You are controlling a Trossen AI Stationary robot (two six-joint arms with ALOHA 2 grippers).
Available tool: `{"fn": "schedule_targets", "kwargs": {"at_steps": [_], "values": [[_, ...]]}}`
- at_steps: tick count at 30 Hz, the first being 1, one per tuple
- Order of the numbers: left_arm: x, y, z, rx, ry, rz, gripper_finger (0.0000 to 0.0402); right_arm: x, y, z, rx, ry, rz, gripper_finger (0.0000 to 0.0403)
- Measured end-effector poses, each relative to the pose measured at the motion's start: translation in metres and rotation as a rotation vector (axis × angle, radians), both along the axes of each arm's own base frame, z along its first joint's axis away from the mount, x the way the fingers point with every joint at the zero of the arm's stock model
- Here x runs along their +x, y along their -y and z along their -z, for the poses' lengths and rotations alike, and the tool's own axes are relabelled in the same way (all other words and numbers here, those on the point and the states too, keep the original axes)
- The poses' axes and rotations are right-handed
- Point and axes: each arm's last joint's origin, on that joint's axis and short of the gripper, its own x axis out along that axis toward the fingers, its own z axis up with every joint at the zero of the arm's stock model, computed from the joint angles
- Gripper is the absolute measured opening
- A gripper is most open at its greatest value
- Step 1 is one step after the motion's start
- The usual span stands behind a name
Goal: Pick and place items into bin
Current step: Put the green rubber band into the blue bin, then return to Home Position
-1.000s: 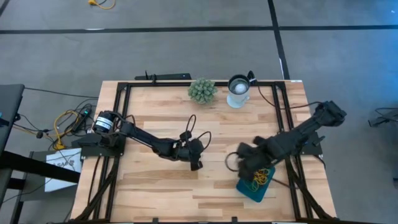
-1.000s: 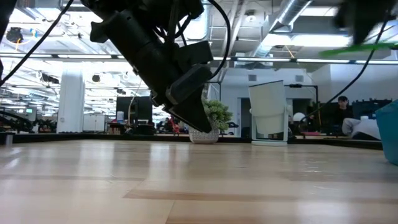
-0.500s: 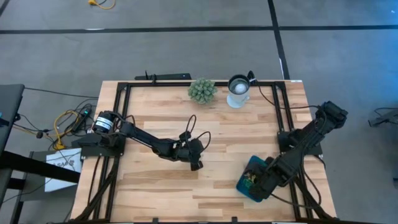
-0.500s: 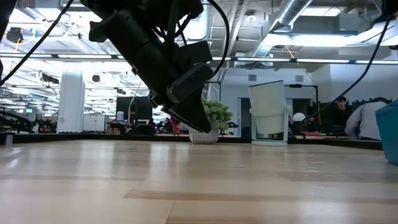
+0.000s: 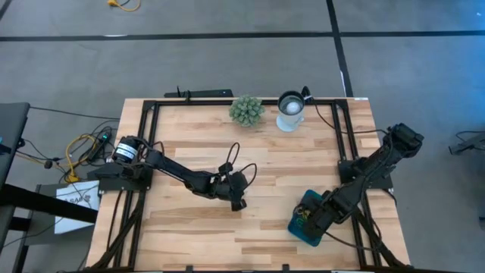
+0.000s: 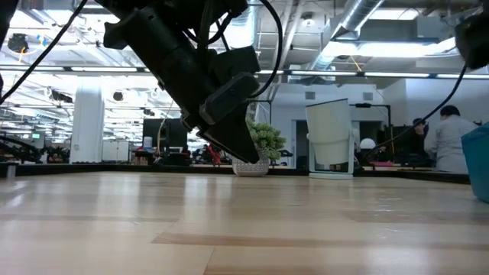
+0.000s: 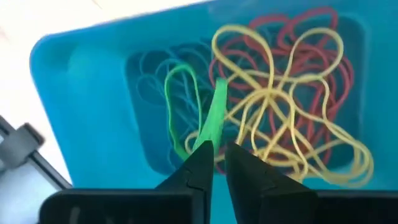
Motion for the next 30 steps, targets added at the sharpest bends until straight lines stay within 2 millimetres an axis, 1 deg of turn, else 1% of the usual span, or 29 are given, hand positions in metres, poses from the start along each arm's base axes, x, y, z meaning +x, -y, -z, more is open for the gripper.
{"fn": "schedule_targets", "kwargs": {"at_steps": [6,10,13,15,17,20,22,24,27,30], "values": [[0.0,0.0,0.0,0.001,0.0,0.001,0.0094,0.0,0.008,0.017,0.011,0.013,0.015,0.0038],[0.0,0.0,0.0,0.004,-0.004,0.003,0.0094,0.001,0.011,0.018,0.012,0.013,-0.04,0.0038],[0.0,0.0,0.0,0.006,-0.006,0.005,0.0094,0.006,0.014,0.008,0.053,0.021,-0.057,0.004],[-0.001,0.0,-0.001,0.019,-0.019,0.023,0.0094,0.011,0.014,-0.006,0.091,0.045,-0.07,0.004],[-0.005,-0.001,-0.009,0.033,-0.047,0.053,0.0094,0.012,0.017,-0.023,0.082,0.057,-0.084,0.0037],[-0.015,-0.003,-0.036,0.039,-0.07,0.049,0.0094,0.008,0.023,-0.056,0.022,0.086,-0.094,0.0026],[-0.031,-0.006,-0.062,0.058,-0.076,0.025,0.0094,0.0,0.028,-0.083,-0.066,0.131,-0.113,0.0017],[-0.051,-0.008,-0.093,0.091,-0.043,0.009,0.0094,-0.012,0.035,-0.107,-0.177,0.196,-0.151,0.0009],[-0.094,-0.012,-0.144,0.135,0.026,0.003,0.0094,-0.032,0.047,-0.136,-0.339,0.348,-0.203,0.0002],[-0.149,-0.023,-0.186,0.16,0.079,0.039,0.0094,-0.054,0.065,-0.155,-0.426,0.47,-0.274,0.0003]]}}
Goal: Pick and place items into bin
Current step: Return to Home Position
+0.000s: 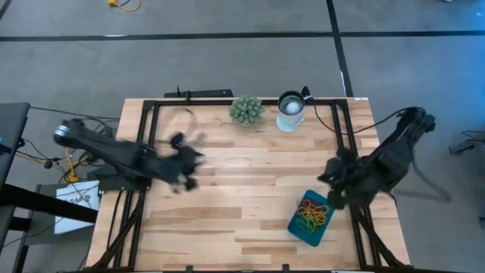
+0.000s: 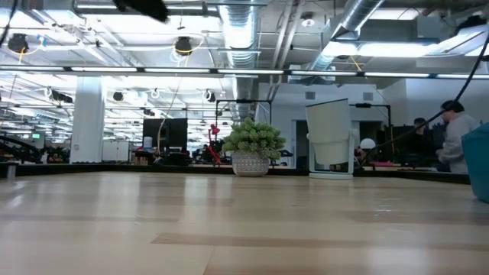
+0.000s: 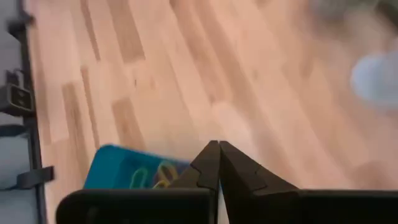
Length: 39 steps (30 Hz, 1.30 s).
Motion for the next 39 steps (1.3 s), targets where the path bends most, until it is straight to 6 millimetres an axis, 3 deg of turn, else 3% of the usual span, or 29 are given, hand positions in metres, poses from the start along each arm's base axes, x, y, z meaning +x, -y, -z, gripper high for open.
{"fn": "schedule_targets", "kwargs": {"at_steps": [2,4,6,9,15,19,27,33,39], "values": [[-0.038,-0.01,-0.021,-0.018,0.052,0.021,0.0094,-0.013,0.013,-0.01,-0.031,0.056,-0.039,0.0004],[-0.073,-0.02,-0.03,-0.064,0.096,0.068,0.0094,-0.027,0.028,-0.019,-0.052,0.12,-0.053,0.0004],[-0.102,-0.029,-0.026,-0.12,0.156,0.122,0.0094,-0.039,0.043,-0.022,-0.089,0.208,-0.036,0.0002],[-0.123,-0.035,-0.005,-0.223,0.354,0.164,0.0094,-0.05,0.057,-0.006,-0.083,0.323,-0.039,0.0001],[-0.12,-0.029,0.074,-0.181,0.622,0.386,0.0094,-0.041,0.054,0.074,-0.023,0.56,-0.147,0.0001],[-0.119,-0.029,0.097,-0.044,0.73,0.453,0.0094,-0.039,0.057,0.114,0.006,0.651,-0.238,0.0001],[-0.137,-0.032,0.101,-0.074,0.757,0.648,0.0094,-0.058,0.082,0.123,-0.126,0.836,-0.247,0.0001],[-0.137,-0.036,0.109,-0.103,0.89,0.513,0.0094,-0.052,0.082,0.143,-0.139,0.879,-0.294,0.0001],[-0.13,-0.033,0.131,-0.122,0.903,0.476,0.0094,-0.043,0.081,0.16,-0.159,0.948,-0.325,0.0001]]}}
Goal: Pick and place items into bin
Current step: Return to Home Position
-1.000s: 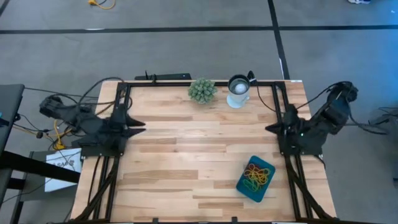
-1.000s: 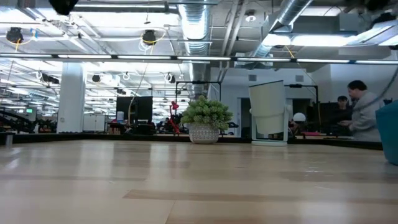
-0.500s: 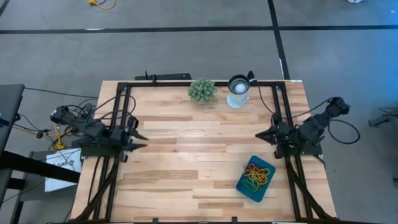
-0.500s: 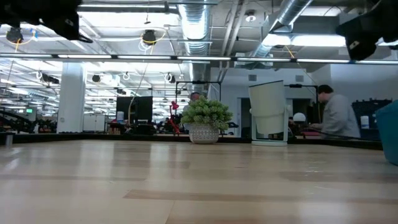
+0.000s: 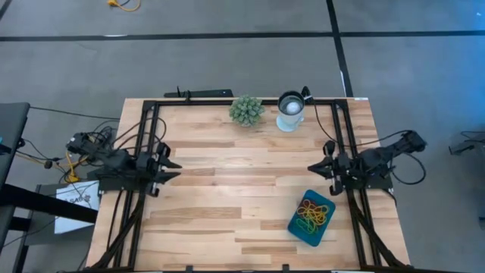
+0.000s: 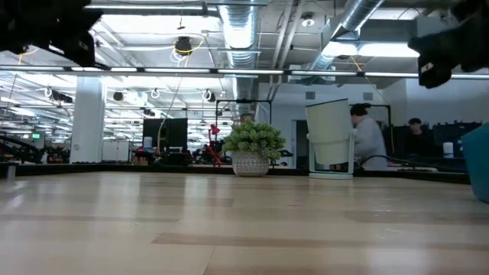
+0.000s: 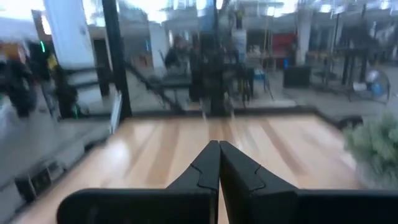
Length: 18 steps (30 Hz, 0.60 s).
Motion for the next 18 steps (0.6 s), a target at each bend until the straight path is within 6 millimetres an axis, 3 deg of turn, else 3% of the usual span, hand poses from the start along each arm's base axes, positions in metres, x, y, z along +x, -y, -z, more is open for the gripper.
{"fn": "schedule_targets", "kwargs": {"at_steps": [11,18], "values": [[0.003,0.001,0.017,-0.01,-0.132,-0.02,0.0094,0.006,0.008,0.007,-0.016,0.026,0.058,0.0001],[0.004,-0.002,0.02,0.0,-0.17,-0.134,0.0094,0.007,0.011,0.007,-0.003,0.027,0.089,0.0001]]}}
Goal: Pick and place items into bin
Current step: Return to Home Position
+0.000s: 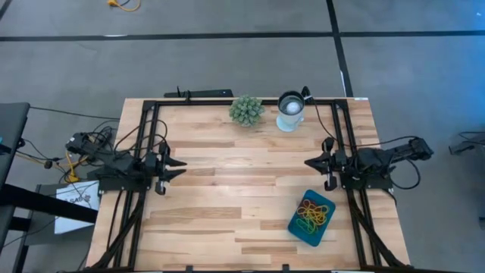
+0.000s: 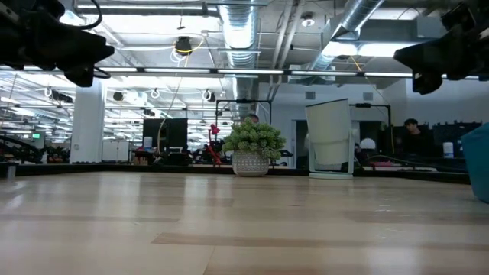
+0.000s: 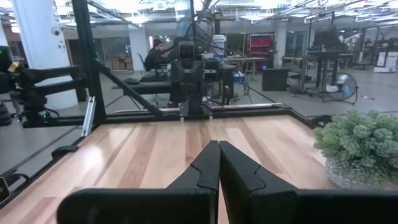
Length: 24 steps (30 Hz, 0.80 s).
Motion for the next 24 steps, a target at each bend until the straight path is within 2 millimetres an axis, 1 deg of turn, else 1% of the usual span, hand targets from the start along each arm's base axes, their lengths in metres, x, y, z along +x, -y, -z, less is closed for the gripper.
{"fn": "schedule_targets", "kwargs": {"at_steps": [24], "values": [[0.0001,0.0,0.0004,-0.002,-0.002,-0.001,0.0094,0.0,0.0001,0.0002,0.002,-0.002,0.001,0.0001]]}}
